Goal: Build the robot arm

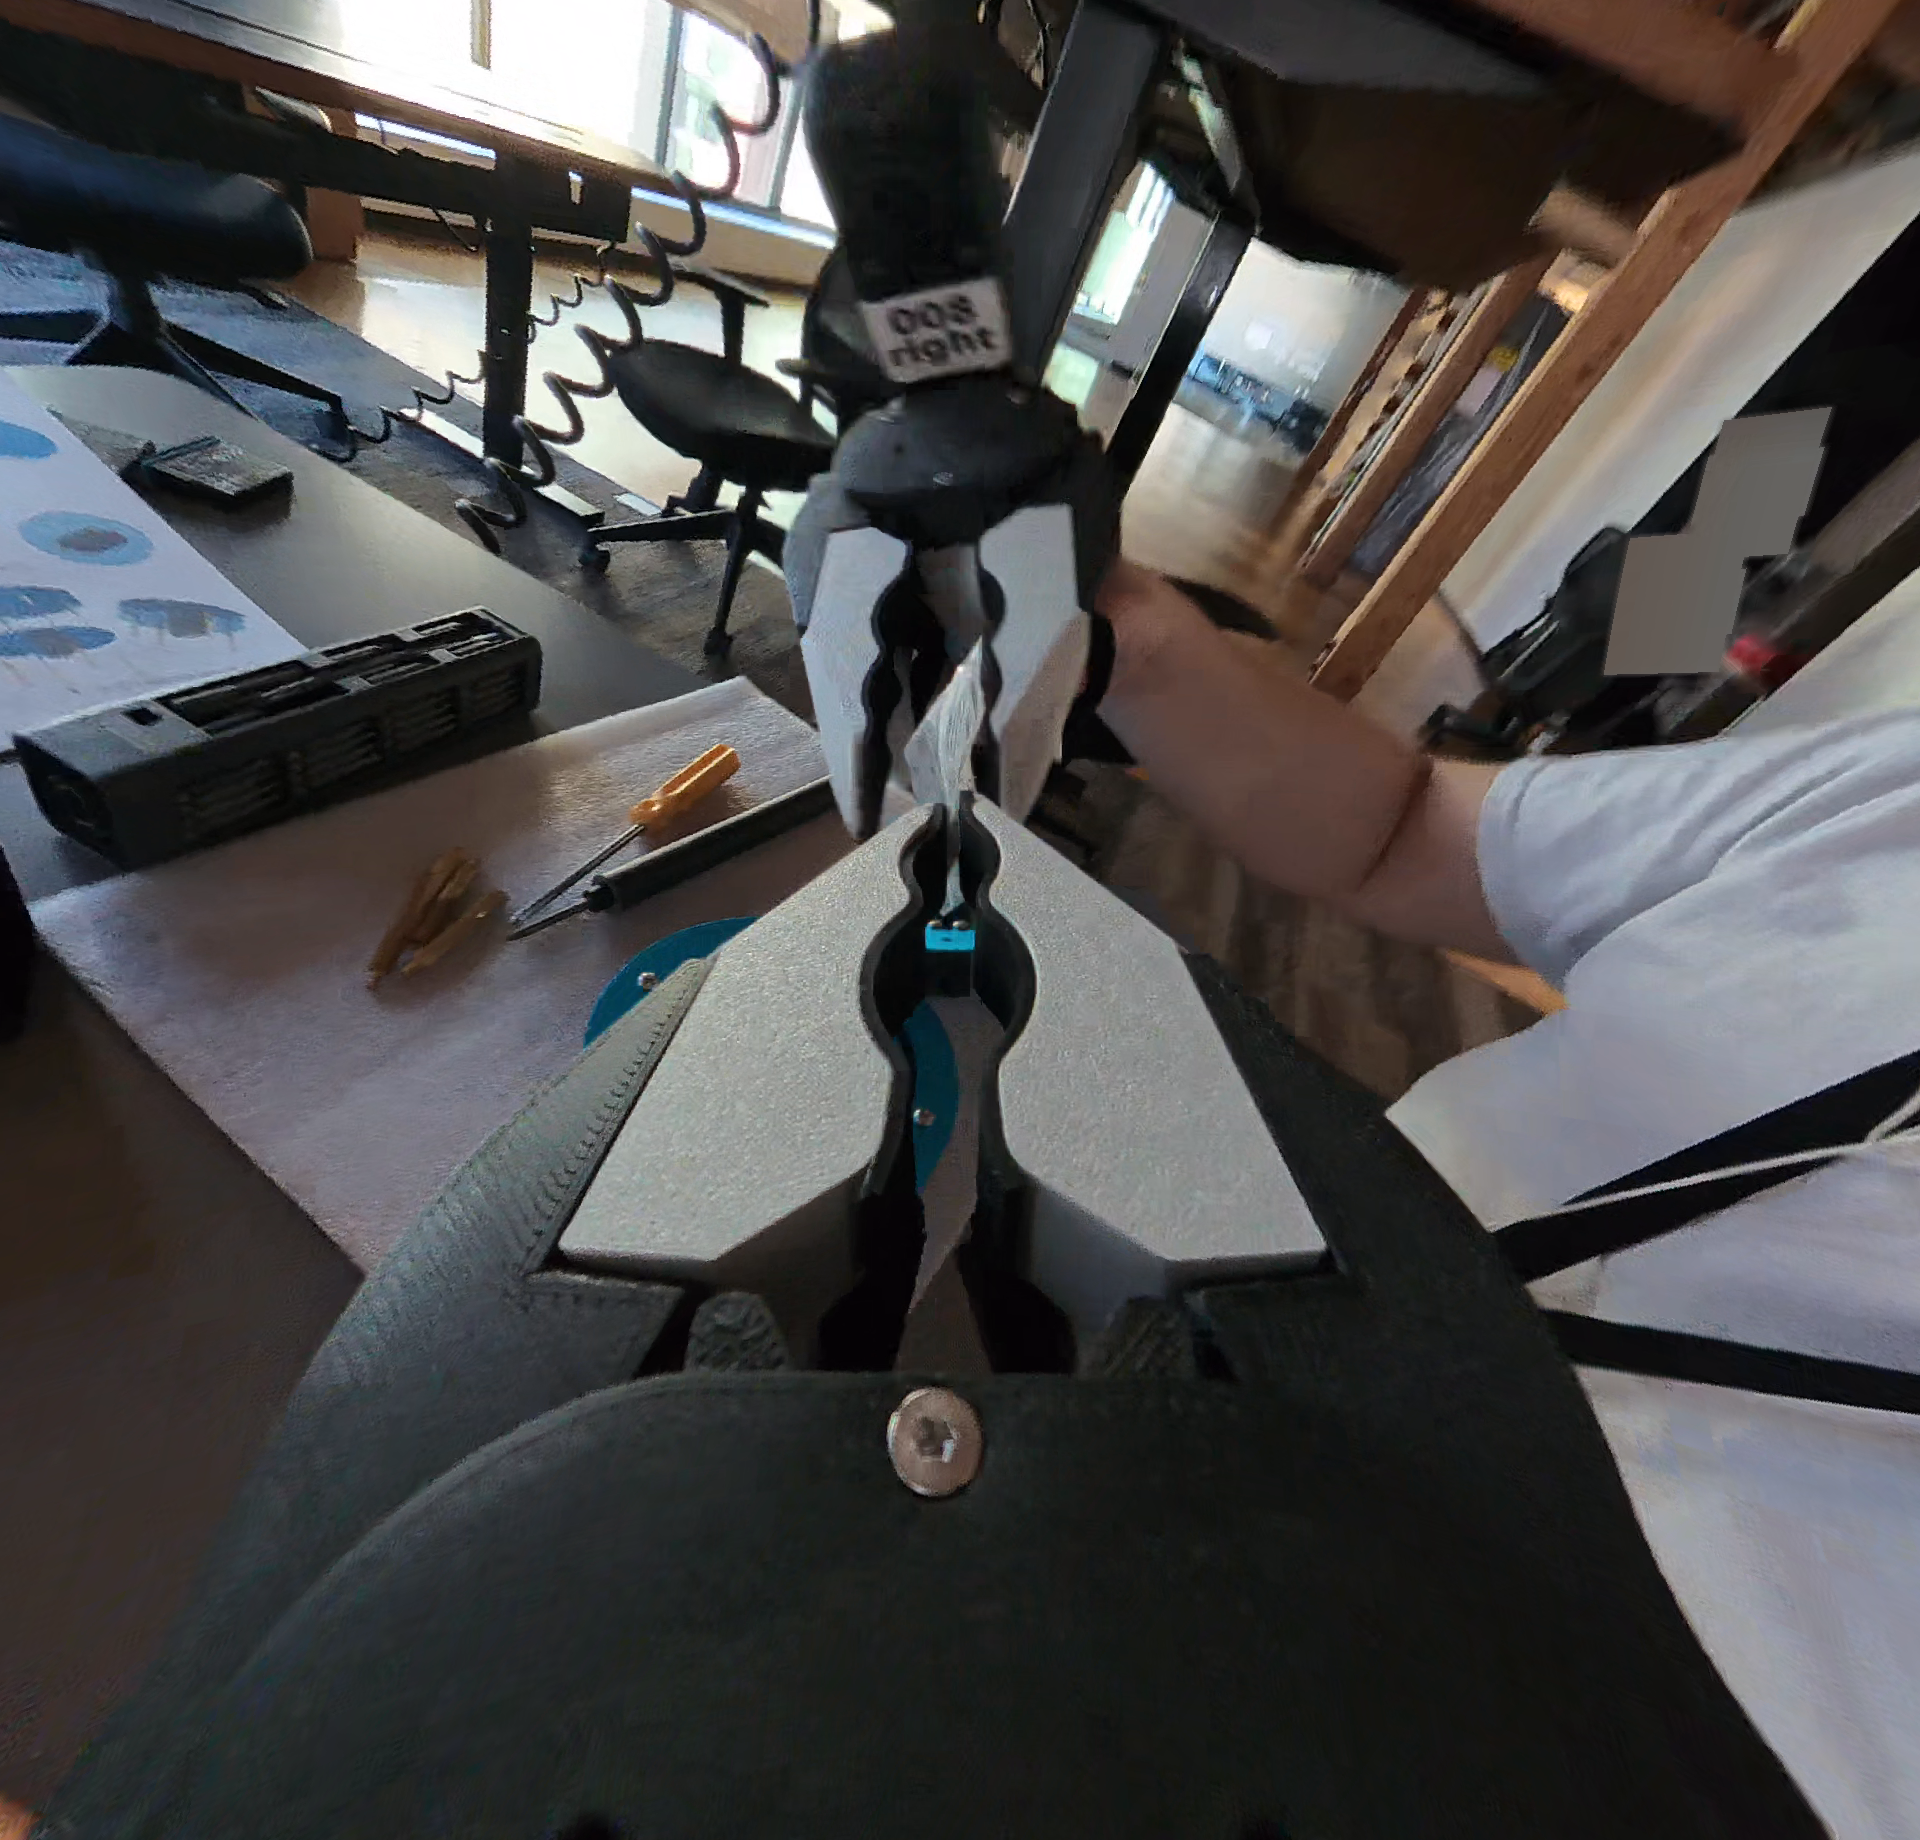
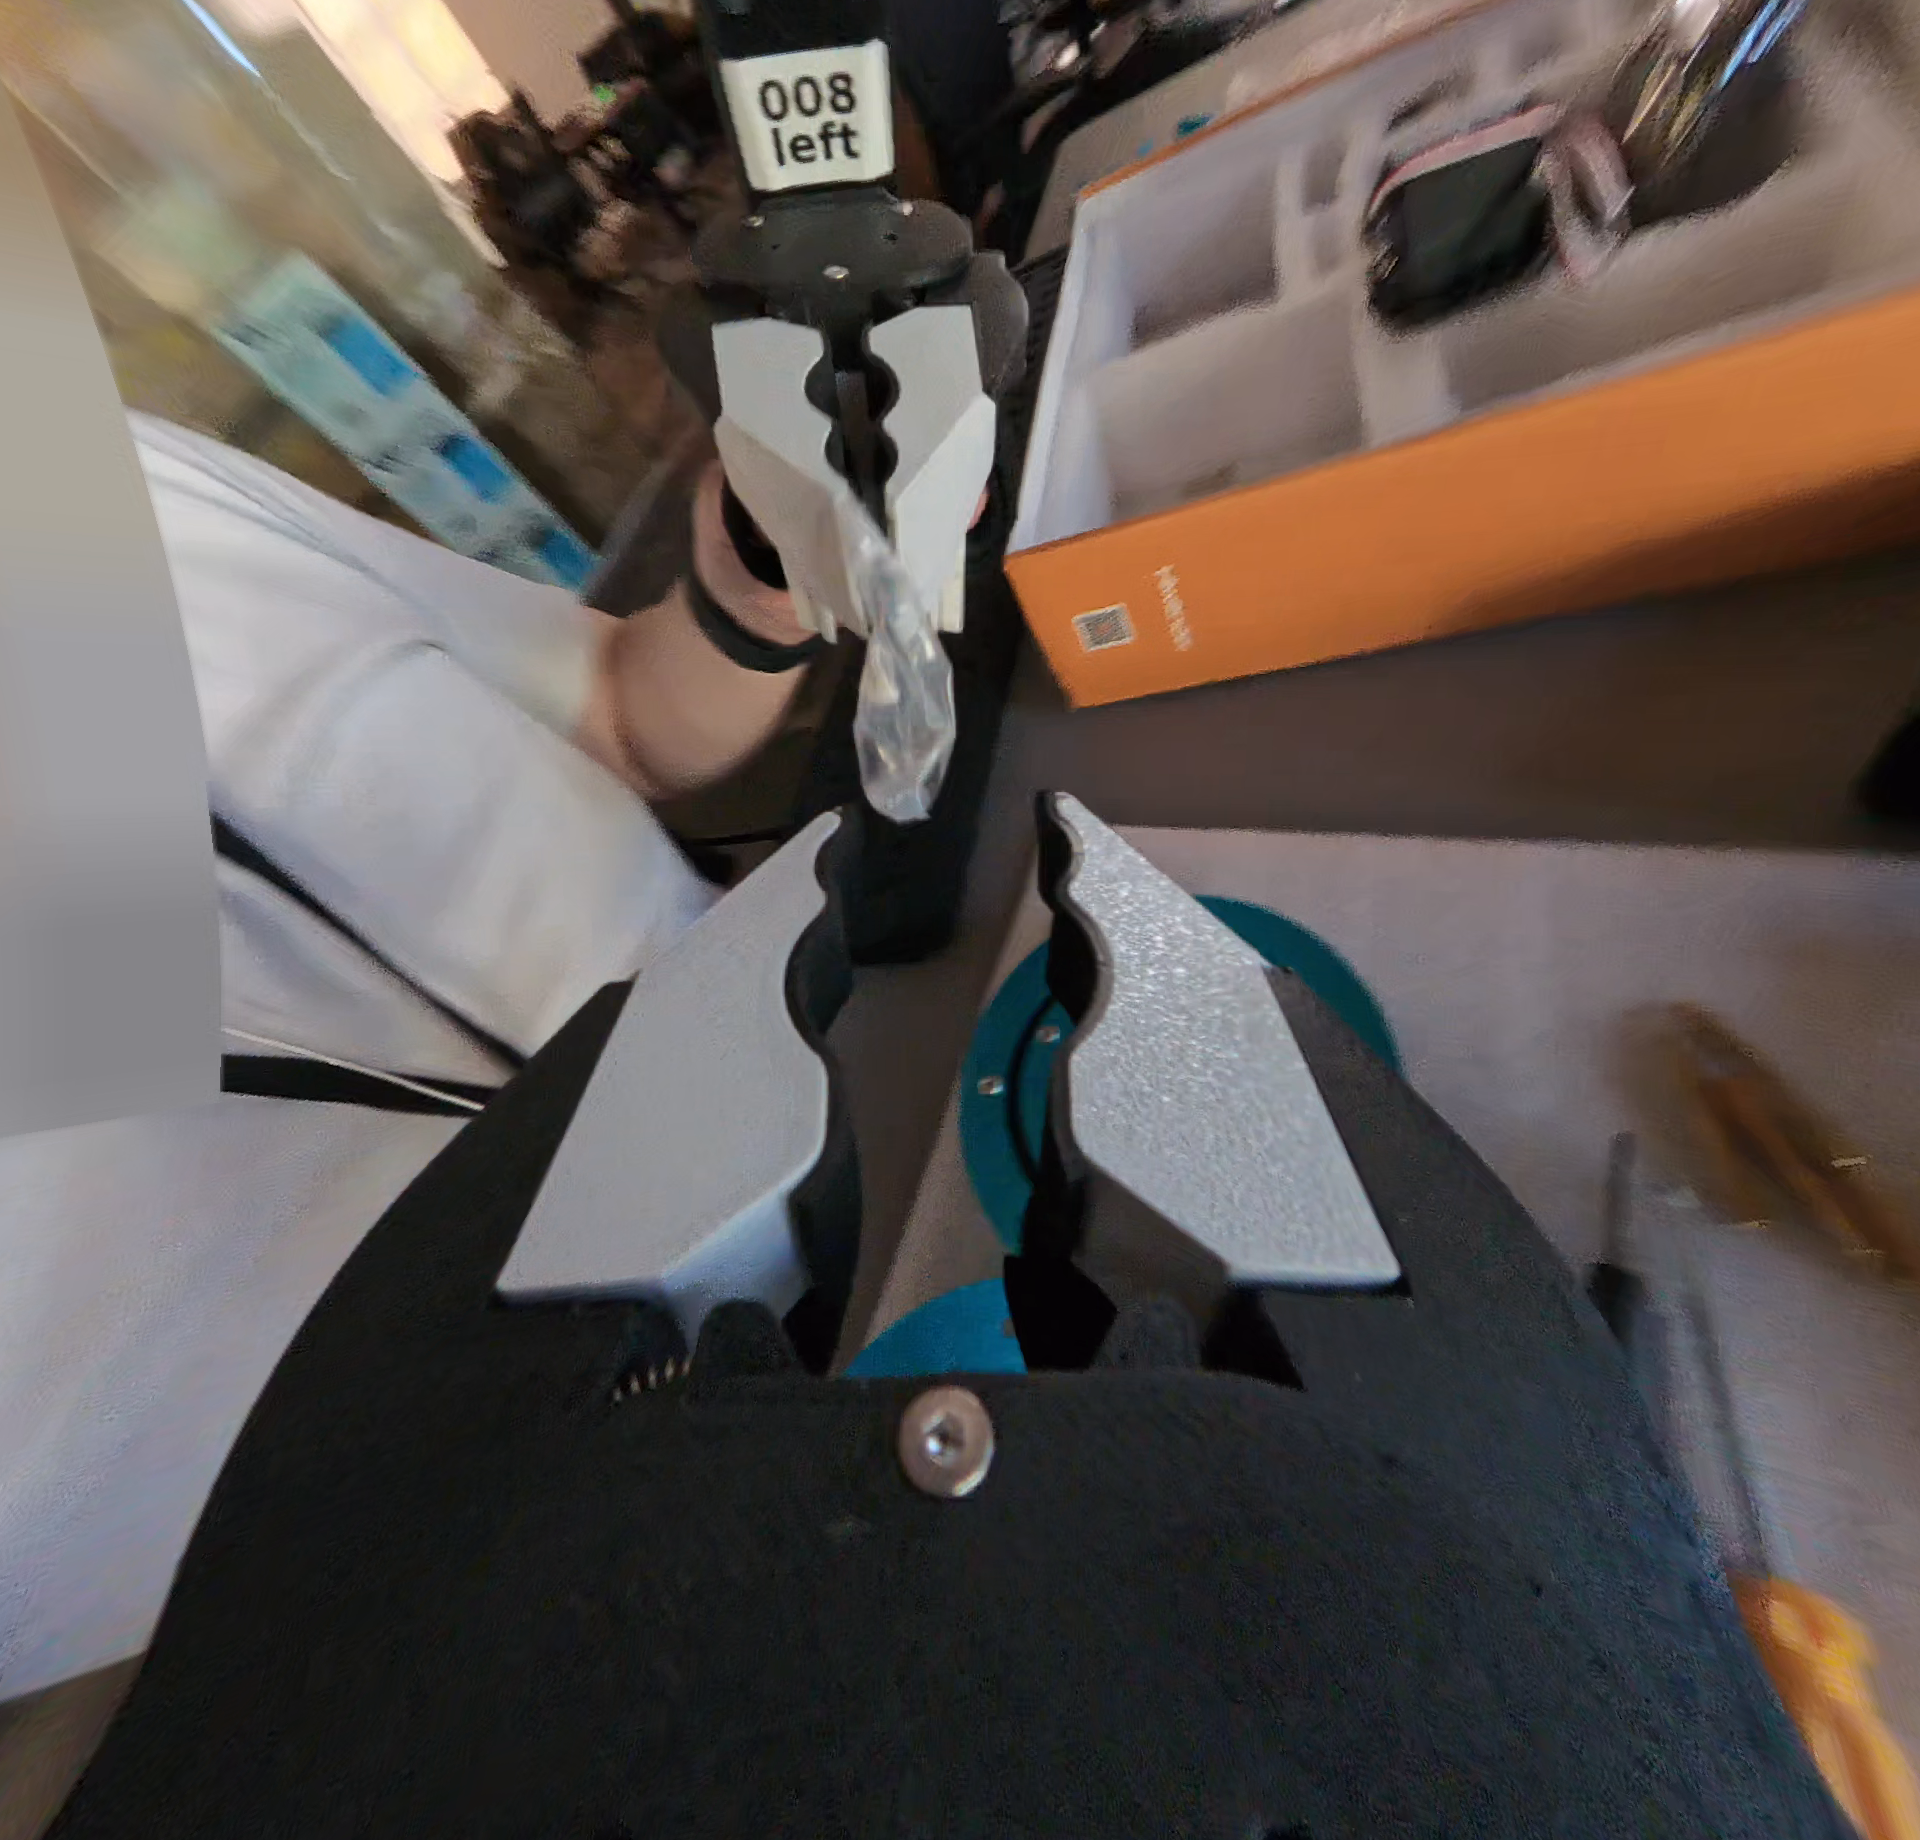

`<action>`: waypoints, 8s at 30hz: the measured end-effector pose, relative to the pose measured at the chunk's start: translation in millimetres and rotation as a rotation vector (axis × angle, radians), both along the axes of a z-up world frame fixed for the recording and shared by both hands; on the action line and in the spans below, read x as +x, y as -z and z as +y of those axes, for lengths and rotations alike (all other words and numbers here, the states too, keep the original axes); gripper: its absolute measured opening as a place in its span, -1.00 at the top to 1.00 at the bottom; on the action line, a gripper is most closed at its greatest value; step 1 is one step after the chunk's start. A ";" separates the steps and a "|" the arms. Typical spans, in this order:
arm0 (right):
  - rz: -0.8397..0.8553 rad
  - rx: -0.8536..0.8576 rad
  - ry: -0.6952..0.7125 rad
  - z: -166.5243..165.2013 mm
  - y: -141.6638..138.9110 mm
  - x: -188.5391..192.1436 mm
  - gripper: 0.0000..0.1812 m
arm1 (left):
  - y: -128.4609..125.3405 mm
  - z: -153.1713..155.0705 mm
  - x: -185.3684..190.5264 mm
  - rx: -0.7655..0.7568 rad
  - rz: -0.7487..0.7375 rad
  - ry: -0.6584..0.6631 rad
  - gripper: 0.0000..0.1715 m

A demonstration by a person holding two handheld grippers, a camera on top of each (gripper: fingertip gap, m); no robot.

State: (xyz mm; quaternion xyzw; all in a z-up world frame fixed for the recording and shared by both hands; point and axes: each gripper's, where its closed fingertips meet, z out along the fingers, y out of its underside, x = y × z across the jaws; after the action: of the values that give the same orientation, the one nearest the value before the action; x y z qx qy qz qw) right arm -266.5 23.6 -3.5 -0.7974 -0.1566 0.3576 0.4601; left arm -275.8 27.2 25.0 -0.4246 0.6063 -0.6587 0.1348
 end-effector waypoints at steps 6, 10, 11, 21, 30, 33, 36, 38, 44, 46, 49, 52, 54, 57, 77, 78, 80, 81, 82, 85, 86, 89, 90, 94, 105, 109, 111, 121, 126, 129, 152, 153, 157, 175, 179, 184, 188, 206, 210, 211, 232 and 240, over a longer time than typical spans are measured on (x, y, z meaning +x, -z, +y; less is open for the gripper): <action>0.079 0.157 0.039 -11.1 -34.0 -19.3 0.76 | -24.3 -2.4 -13.8 -0.149 -0.038 0.039 1.00; 0.109 0.182 0.079 -22.7 -46.8 -25.3 0.97 | -36.9 -14.5 -20.2 -0.133 -0.084 0.037 1.00; 0.094 0.210 0.096 -26.6 -50.8 -25.8 1.00 | -40.3 -18.0 -22.2 -0.135 -0.095 0.040 1.00; 0.069 0.388 0.224 -81.6 -95.7 -56.5 1.00 | -79.4 -63.7 -53.3 -0.305 -0.203 0.195 0.98; -0.398 0.443 0.909 -264.8 -250.6 -23.7 1.00 | -89.4 -89.3 -70.2 -0.183 -0.275 0.206 0.68; -0.482 0.354 1.242 -376.1 -341.1 41.0 1.00 | -90.8 -95.8 -70.5 -0.166 -0.242 0.236 0.68; -0.252 0.201 1.445 -479.4 -390.8 108.7 1.00 | -95.0 -98.3 -71.3 -0.146 -0.236 0.241 0.67; -0.055 0.061 1.559 -539.7 -389.8 153.3 1.00 | -96.1 -98.5 -69.7 -0.132 -0.233 0.226 0.67; 0.363 -0.110 1.742 -629.2 -348.6 217.4 1.00 | -96.0 -104.1 -59.8 -0.096 -0.195 0.205 0.70; 0.428 -0.109 1.722 -633.5 -344.5 222.6 1.00 | -91.2 -107.0 -55.4 -0.060 -0.172 0.188 0.70; 0.492 -0.194 1.704 -639.9 -329.6 223.5 1.00 | -86.2 -113.2 -51.8 -0.033 -0.144 0.193 0.69; 0.500 -0.226 1.681 -642.8 -324.2 225.8 0.98 | -83.7 -117.7 -47.4 -0.027 -0.132 0.201 0.68; 0.458 -0.222 1.674 -645.0 -326.0 227.8 0.96 | -82.1 -120.1 -44.5 -0.028 -0.124 0.208 0.67; 0.306 -0.210 1.774 -662.9 -332.2 238.5 0.66 | -79.9 -121.7 -41.0 -0.026 -0.116 0.207 0.66; -1.044 0.538 1.089 -294.7 -270.6 95.6 0.59 | 1.6 -3.2 -13.6 0.638 -0.167 -0.438 0.49; -0.992 0.487 0.991 -258.6 -234.8 87.6 0.58 | 10.4 -1.1 -11.5 0.655 -0.134 -0.435 0.49; -0.924 0.374 0.783 -189.0 -162.6 73.0 0.63 | 23.3 1.9 -7.7 0.674 -0.083 -0.432 0.50; -0.913 0.322 0.676 -156.8 -127.2 67.8 0.72 | 27.2 2.2 -6.6 0.678 -0.069 -0.426 0.50; -0.915 0.277 0.565 -126.4 -92.6 63.6 0.79 | 29.8 3.0 -5.9 0.684 -0.062 -0.424 0.50; -1.078 0.150 0.399 -51.8 -2.5 91.9 0.97 | 34.8 8.0 -5.7 0.692 -0.050 -0.432 0.49; -1.109 0.126 0.341 -31.6 22.7 101.9 0.97 | 36.6 7.4 -6.3 0.679 -0.050 -0.422 0.48; -0.990 0.068 0.220 17.1 75.1 119.7 0.93 | 48.8 10.3 -10.7 0.658 -0.003 -0.404 0.46; -0.950 0.045 0.199 30.1 86.3 125.9 0.92 | 53.0 13.7 -12.8 0.661 0.016 -0.408 0.45; -0.904 -0.069 0.041 61.5 122.0 130.3 0.83 | 58.4 26.4 -20.3 0.618 0.049 -0.430 0.45; -0.943 -0.300 -0.104 78.6 141.3 137.9 1.00 | 61.6 33.8 -18.0 0.493 0.047 -0.417 0.46; -0.834 -0.225 -0.085 94.5 128.2 124.5 1.00 | 63.1 37.0 -17.7 0.511 0.058 -0.426 0.46; -0.857 -0.232 -0.070 97.3 127.2 132.0 1.00 | 62.7 39.0 -18.7 0.515 0.064 -0.435 0.46; -0.719 -0.333 0.116 61.7 136.7 162.8 0.82 | 65.7 49.7 -32.6 0.496 0.103 -0.496 0.46; -0.726 -0.372 0.098 60.4 147.7 157.8 0.87 | 68.1 48.3 -28.6 0.490 0.116 -0.496 0.47; -0.742 -0.354 0.112 60.0 146.4 157.9 0.94 | 70.7 48.3 -29.4 0.500 0.128 -0.502 0.47; -0.296 0.392 0.654 -92.7 -11.8 -0.1 0.94 | 55.3 -68.0 -37.2 0.169 0.046 -0.022 0.66; -0.294 0.390 0.655 -91.8 -7.5 -8.3 0.94 | 51.2 -74.6 -37.7 0.139 0.038 0.007 0.69; -0.270 0.398 0.680 -83.5 7.3 -25.8 0.95 | 43.8 -85.4 -36.9 0.087 0.030 0.049 0.73; -0.277 0.431 0.765 -107.4 21.2 -15.0 0.95 | 59.7 -68.0 -22.8 0.135 0.032 -0.004 1.00; -0.331 0.399 0.909 -130.0 18.6 28.5 0.94 | 70.4 -66.1 -13.4 0.332 -0.006 -0.035 0.87; -0.425 0.188 1.048 -151.3 55.1 86.7 0.94 | 87.5 -73.8 -2.8 0.713 -0.096 -0.062 0.61; -0.416 0.014 1.047 -159.7 93.1 106.2 0.94 | 86.6 -91.4 3.3 0.908 -0.229 -0.025 0.60; -0.343 -0.105 1.008 -165.4 123.8 108.7 0.94 | 124.8 -131.8 45.8 1.739 -0.594 0.261 1.00; -0.327 -0.111 1.001 -168.5 125.7 106.7 0.94 | 115.9 -133.2 49.3 1.694 -0.587 0.201 1.00; -0.319 -0.114 1.003 -169.3 126.6 106.4 0.94 | 109.5 -132.7 51.2 1.671 -0.588 0.171 1.00; -0.279 -0.227 0.671 -116.1 123.6 55.5 0.62 | -36.4 -1.5 39.5 0.389 -0.384 -0.300 1.00; 0.185 0.253 0.634 -67.2 24.2 83.1 0.60 | -21.7 -9.8 51.1 0.021 -0.218 -0.124 1.00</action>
State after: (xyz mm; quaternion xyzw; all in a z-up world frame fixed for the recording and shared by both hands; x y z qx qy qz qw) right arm -183.4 -43.6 -27.7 -0.7072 0.0980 0.2457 0.6557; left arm -224.7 17.4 46.7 -0.3857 0.5674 -0.6850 0.2451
